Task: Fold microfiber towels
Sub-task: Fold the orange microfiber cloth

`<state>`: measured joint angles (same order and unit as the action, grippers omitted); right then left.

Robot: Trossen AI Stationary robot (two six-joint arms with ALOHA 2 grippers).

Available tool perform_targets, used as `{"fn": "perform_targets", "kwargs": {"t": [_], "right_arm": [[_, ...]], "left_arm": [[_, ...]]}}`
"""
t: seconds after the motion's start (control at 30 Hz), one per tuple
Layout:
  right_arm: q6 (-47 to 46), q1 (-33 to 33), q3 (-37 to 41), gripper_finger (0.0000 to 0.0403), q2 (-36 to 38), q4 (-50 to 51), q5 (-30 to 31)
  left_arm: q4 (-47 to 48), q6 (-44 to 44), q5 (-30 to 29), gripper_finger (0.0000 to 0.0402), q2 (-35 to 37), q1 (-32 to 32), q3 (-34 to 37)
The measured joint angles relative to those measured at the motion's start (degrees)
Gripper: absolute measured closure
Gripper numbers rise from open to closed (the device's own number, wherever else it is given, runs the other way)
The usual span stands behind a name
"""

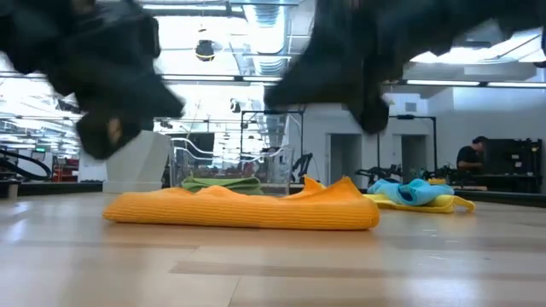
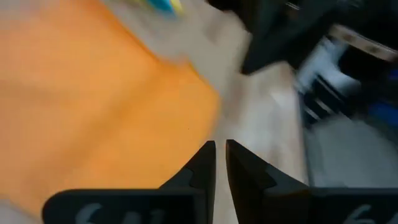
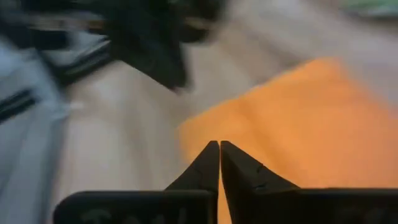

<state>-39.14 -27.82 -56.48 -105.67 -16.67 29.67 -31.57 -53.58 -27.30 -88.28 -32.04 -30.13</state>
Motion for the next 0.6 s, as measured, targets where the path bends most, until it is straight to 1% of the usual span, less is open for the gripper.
{"fn": "perform_targets", "kwargs": {"t": [0.1, 0.17, 0.2, 0.23, 0.27, 0.3, 0.4, 0.47, 0.6], "right_arm": [[-3.18, 2.03, 0.10, 0.0351, 6.66, 13.44, 5.09], [-4.78, 3.93, 0.04, 0.0339, 9.61, 20.08, 8.46], [-4.11, 4.83, 0.06, 0.0335, 10.56, 22.99, 9.53], [-2.18, 5.77, 0.18, 0.0332, 11.11, 24.44, 10.17], [0.09, 6.82, 0.19, 0.0329, 11.19, 24.17, 10.11], [1.99, 7.94, 0.17, 0.0328, 11.19, 23.64, 9.28], [3.89, 11.01, 0.02, 0.0328, 9.46, 22.33, 3.62], [4.05, 12.06, 0.10, 0.0329, 6.61, 21.85, 1.45], [2.92, 11.89, 0.07, 0.0331, 0.77, 20.56, 0.10]], "left_arm": [[7.07, 5.05, -8.28, 0.0372, 7.95, 1.60, 0.03], [12.32, 8.69, -13.97, 0.0372, 12.26, 3.86, 0.02], [13.64, 10.39, -14.78, 0.0372, 13.71, 5.95, 0.35], [13.74, 12.05, -14.36, 0.0372, 14.52, 8.35, 0.87], [13.57, 13.75, -11.99, 0.0373, 14.96, 10.96, 1.44], [12.90, 15.45, -8.41, 0.0374, 15.05, 13.49, 2.19], [6.21, 20.34, 4.39, 0.0382, 12.69, 19.53, 4.25], [2.91, 21.27, 9.14, 0.0390, 9.93, 22.05, 5.34], [-2.48, 24.14, 15.71, 0.0400, 3.30, 24.26, 5.35]]}}
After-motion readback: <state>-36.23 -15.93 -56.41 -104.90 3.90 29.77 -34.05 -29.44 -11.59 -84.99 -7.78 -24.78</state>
